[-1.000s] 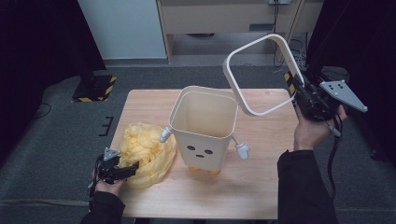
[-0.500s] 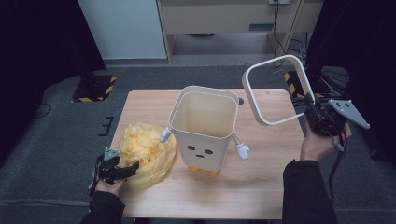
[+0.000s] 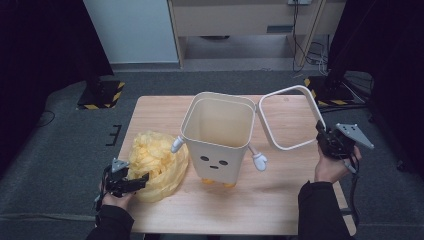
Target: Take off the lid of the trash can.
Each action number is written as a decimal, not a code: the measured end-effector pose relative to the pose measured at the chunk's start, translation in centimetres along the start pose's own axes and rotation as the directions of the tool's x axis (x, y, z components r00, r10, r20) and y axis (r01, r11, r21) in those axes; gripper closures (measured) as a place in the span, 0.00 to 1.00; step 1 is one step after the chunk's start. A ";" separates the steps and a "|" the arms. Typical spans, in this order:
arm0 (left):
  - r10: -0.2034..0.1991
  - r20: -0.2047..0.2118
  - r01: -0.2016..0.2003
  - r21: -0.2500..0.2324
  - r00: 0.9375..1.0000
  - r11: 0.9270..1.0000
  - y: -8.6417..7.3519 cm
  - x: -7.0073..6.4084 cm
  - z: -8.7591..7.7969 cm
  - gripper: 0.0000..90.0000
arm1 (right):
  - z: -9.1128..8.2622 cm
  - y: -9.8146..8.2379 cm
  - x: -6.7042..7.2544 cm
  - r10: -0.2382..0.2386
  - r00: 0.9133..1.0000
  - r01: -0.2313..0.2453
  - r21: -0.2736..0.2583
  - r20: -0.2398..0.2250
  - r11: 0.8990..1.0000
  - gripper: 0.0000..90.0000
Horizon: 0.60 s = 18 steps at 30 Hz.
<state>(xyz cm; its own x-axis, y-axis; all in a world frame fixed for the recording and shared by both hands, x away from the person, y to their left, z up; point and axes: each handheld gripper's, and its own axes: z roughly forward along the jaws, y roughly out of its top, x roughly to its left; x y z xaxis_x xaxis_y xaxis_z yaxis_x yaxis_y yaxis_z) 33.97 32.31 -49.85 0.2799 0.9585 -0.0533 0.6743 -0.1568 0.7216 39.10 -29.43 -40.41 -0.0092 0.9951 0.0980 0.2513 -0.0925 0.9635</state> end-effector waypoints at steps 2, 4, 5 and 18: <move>0.001 -0.003 -0.001 0.001 1.000 1.000 0.0 0.0 0.0 0.17 | 0.2 -0.9 -0.1 -0.009 1.000 0.009 0.023 0.000 1.000 0.89; 0.001 -0.005 -0.001 0.002 1.000 1.000 0.0 0.0 0.0 0.17 | 0.4 -1.6 -0.2 -0.020 1.000 0.019 0.046 0.008 0.999 0.89; 0.001 -0.004 -0.001 0.001 1.000 1.000 0.0 0.0 0.0 0.17 | 0.6 -2.1 -0.2 -0.026 1.000 0.025 0.060 0.009 0.998 0.89; 0.001 -0.001 -0.001 0.003 1.000 1.000 0.0 -0.1 0.1 0.17 | 2.5 -6.3 -0.2 -0.066 0.998 0.068 0.209 -0.017 0.975 0.89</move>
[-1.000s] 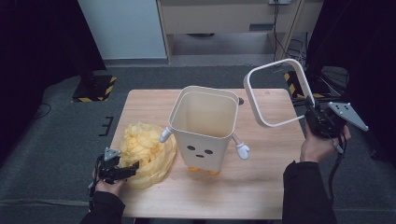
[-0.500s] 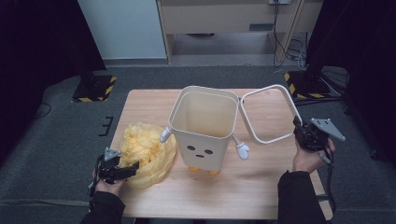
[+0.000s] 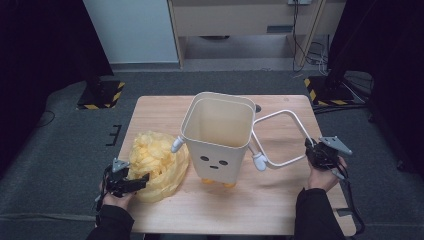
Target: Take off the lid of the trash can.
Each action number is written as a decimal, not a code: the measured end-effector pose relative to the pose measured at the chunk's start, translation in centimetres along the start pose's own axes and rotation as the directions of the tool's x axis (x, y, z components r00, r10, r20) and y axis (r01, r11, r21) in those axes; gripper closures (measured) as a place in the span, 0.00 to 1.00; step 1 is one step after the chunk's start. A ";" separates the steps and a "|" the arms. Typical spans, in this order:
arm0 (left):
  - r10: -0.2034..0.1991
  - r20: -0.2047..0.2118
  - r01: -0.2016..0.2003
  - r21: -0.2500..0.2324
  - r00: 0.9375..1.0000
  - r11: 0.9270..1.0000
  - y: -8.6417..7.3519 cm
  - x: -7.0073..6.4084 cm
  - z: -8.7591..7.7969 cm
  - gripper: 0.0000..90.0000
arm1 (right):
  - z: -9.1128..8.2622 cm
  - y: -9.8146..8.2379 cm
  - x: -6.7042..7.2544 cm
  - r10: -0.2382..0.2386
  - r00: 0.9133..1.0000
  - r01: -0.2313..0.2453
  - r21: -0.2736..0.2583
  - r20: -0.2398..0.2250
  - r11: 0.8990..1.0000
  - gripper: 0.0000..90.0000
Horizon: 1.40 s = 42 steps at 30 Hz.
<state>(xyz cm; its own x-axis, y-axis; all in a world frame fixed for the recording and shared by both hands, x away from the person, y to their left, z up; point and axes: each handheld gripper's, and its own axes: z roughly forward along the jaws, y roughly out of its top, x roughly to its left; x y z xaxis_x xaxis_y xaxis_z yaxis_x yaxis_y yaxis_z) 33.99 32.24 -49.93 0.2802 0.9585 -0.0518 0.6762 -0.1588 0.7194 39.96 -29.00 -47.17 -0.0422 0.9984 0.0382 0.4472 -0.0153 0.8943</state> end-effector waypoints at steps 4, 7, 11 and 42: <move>0.000 0.000 0.000 0.002 1.000 1.000 0.0 0.0 0.0 0.17 | 0.9 -1.0 0.1 -0.011 1.000 0.012 0.060 -0.012 0.998 0.89; 0.000 0.000 0.000 0.002 1.000 1.000 0.0 0.0 0.0 0.17 | 1.5 -1.9 -0.1 -0.007 1.000 0.009 0.105 -0.021 0.994 0.89; 0.000 0.000 0.000 0.003 1.000 1.000 0.0 0.0 0.0 0.17 | 2.0 -2.7 -0.5 0.001 1.000 0.004 0.165 -0.030 0.986 0.89; -0.006 0.002 0.006 -0.021 1.000 1.000 0.0 0.0 -0.5 0.17 | 1.9 -4.9 -2.8 0.088 0.996 -0.079 0.236 -0.027 0.969 0.56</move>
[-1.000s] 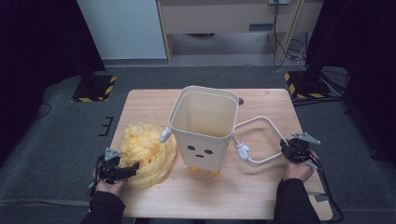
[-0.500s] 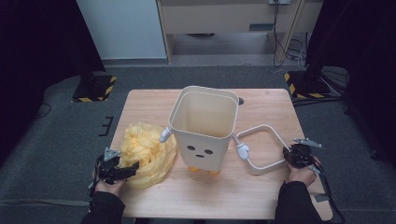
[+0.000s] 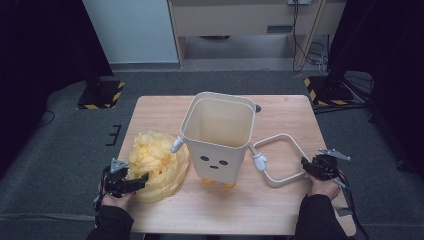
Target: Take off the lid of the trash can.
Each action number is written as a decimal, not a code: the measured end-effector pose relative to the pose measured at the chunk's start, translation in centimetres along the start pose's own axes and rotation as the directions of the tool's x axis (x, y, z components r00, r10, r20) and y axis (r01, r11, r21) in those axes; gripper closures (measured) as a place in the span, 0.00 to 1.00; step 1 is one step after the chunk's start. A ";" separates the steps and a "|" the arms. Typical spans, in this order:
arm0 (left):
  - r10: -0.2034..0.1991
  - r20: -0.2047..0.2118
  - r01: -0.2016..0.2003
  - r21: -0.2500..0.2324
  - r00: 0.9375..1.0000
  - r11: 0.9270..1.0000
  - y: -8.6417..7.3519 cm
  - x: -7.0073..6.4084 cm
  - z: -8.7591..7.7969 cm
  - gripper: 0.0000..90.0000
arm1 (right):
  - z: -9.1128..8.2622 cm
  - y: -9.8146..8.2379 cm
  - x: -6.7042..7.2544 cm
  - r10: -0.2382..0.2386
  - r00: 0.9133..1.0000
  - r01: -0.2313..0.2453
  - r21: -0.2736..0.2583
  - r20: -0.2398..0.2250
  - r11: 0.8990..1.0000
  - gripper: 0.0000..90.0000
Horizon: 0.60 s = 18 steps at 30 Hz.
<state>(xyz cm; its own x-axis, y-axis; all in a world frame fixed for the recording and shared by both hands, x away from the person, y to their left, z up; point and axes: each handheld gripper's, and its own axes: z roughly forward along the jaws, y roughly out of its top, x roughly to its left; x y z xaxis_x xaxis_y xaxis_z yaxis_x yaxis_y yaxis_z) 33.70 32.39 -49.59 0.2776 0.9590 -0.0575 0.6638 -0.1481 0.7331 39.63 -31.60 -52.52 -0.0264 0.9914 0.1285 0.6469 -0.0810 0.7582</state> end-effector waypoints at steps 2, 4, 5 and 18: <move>0.000 -0.002 0.000 0.000 1.000 1.000 0.0 0.0 0.0 0.17 | -0.3 0.3 0.0 -0.001 1.000 0.001 -0.027 -0.004 1.000 0.52; 0.002 -0.002 -0.002 -0.004 1.000 1.000 0.0 0.0 -0.1 0.17 | -0.7 0.5 0.1 -0.006 1.000 0.006 -0.050 0.001 0.999 0.47; 0.002 0.001 -0.002 -0.008 1.000 1.000 0.0 -0.1 -0.1 0.17 | -0.8 0.7 0.0 -0.011 1.000 0.012 -0.066 0.006 0.998 0.45; 0.014 -0.001 -0.014 -0.078 1.000 0.997 0.2 -0.3 -1.0 0.17 | -3.5 2.4 0.9 -0.026 0.999 0.013 -0.287 -0.041 0.958 0.29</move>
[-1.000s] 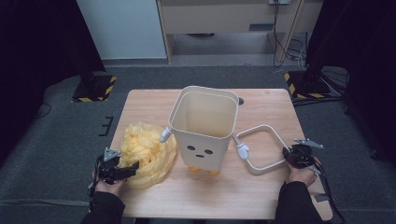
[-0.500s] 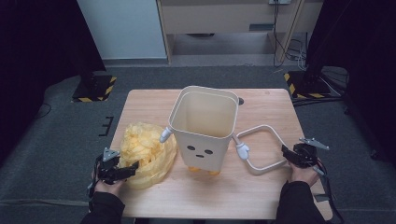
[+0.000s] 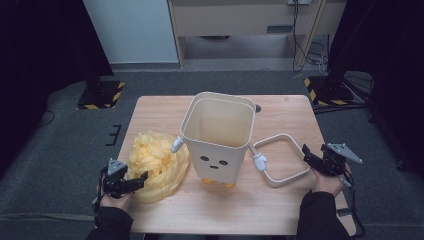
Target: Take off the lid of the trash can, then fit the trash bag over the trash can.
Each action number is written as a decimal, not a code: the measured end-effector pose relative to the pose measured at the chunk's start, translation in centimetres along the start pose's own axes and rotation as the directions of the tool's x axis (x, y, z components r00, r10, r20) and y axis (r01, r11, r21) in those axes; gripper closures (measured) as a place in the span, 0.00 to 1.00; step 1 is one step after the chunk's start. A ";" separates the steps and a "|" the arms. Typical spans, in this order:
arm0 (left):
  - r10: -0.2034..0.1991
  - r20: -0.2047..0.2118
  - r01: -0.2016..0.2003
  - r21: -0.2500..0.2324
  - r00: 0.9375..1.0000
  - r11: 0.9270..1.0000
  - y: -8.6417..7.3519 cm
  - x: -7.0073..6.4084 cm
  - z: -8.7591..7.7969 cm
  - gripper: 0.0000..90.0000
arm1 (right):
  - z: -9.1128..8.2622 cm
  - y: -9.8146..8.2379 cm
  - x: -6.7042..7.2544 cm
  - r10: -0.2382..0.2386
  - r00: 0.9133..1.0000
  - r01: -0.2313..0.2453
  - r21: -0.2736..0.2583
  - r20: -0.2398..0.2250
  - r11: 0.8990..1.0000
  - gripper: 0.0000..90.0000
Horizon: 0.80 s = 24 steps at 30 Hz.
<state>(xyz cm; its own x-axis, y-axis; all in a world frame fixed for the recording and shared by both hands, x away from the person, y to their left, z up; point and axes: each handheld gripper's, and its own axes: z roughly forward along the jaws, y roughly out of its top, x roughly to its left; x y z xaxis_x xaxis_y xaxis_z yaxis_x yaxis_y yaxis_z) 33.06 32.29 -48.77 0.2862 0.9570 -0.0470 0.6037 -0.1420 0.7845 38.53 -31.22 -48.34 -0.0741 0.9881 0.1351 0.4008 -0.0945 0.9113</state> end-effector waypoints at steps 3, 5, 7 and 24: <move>0.010 0.007 -0.010 -0.027 1.000 1.000 0.2 -0.2 -0.2 0.17 | -0.3 0.3 0.2 -0.016 1.000 0.016 -0.033 -0.002 0.999 0.26; 0.017 0.010 -0.016 -0.036 1.000 0.999 0.2 -0.4 -0.3 0.17 | -0.3 0.3 0.4 -0.007 1.000 0.007 -0.038 -0.008 0.999 0.23; 0.023 0.013 -0.022 -0.045 1.000 0.999 0.3 -0.5 -0.4 0.17 | -0.2 0.3 0.4 -0.017 1.000 0.017 -0.020 0.004 1.000 0.19; 0.016 0.005 -0.016 -0.003 1.000 1.000 0.4 -0.4 0.7 0.16 | 0.4 0.1 0.6 -0.007 1.000 0.007 0.024 -0.002 1.000 0.15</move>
<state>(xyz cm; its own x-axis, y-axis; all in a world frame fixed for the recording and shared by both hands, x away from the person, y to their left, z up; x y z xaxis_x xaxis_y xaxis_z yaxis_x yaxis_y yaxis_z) 33.70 31.66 -48.88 0.2996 0.9533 -0.0377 0.5971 -0.1565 0.7867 38.91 -30.61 -48.32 -0.0787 0.9885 0.1290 0.4216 -0.0842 0.9029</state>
